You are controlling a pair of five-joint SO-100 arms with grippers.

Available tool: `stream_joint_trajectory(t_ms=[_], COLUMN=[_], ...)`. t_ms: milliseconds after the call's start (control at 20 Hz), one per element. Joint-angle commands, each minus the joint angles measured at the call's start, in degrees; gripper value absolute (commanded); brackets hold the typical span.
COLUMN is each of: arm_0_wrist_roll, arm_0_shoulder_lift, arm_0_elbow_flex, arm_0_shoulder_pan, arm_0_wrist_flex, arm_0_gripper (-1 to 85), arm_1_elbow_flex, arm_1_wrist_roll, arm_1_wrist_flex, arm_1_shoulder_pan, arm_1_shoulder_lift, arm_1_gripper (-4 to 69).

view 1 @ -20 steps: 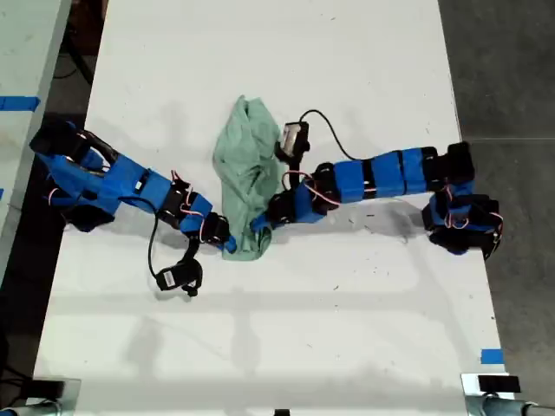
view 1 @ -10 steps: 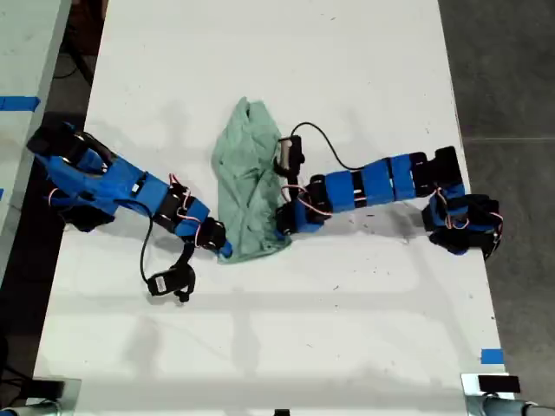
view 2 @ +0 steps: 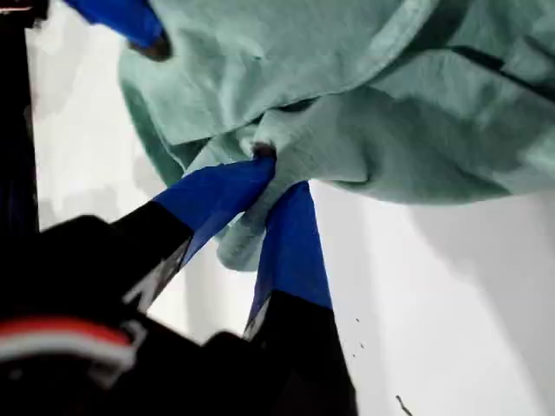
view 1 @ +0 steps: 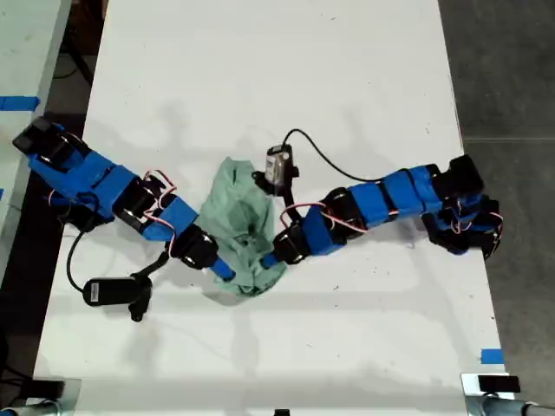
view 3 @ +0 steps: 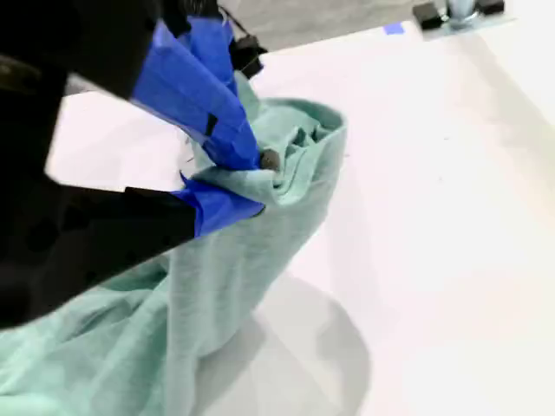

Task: Fold t shirt

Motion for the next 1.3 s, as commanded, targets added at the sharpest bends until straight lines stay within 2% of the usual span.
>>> stream_joint_trajectory(t_ms=[0,150,300,400,500,550,650,900,1000,1050,1100,1150,1200,1250], arm_0_wrist_roll=[0.79,1.32,1.85,1.93,1.93,1.93,2.11,2.29,1.85,0.88,0.35,-0.53,-1.93,-3.69], arm_0_shoulder_lift=[9.23,24.61,40.87,49.39,53.96,54.93,55.11,54.32,55.55,58.27,62.67,68.64,75.23,81.21], arm_0_elbow_flex=[0.26,18.19,35.24,43.77,48.08,47.99,44.12,29.44,26.02,26.28,27.95,31.11,36.65,45.0], arm_0_shoulder_pan=[-9.76,-22.24,-32.17,-35.07,-35.95,-35.95,-35.95,-35.6,-34.37,-33.57,-33.4,-33.13,-32.52,-30.32], arm_0_wrist_flex=[7.91,9.23,9.4,9.32,9.67,10.11,12.39,21.09,24.26,25.93,27.33,27.77,26.02,21.45], arm_0_gripper=[-0.3,-0.3,-0.3,14.0,21.1,25.9,29.9,27.1,25.7,24.2,21.1,17.0,4.9,-0.3], arm_1_elbow_flex=[-0.53,1.05,2.99,3.08,3.08,2.9,2.55,7.21,16.0,24.17,32.7,40.87,48.96,58.18], arm_1_wrist_roll=[-6.24,-10.99,-14.94,-17.05,-18.19,-18.28,-18.37,-16.0,-14.77,-13.97,-12.83,-11.34,-9.58,-7.56], arm_1_wrist_flex=[1.23,2.46,0.7,-0.35,0.97,2.64,6.68,20.48,25.93,26.19,25.93,25.84,25.49,23.73], arm_1_shoulder_pan=[8.17,18.37,25.05,27.25,29.0,29.88,31.38,35.07,37.0,37.35,37.35,36.74,34.98,30.94], arm_1_shoulder_lift=[9.14,8.88,6.42,3.69,2.9,3.25,6.24,22.68,34.63,43.86,54.14,64.51,73.83,81.83], arm_1_gripper=[0.9,1.2,2.9,24.6,36.0,37.4,37.3,34.6,32.7,29.6,23.1,9.3,0.3,0.4])
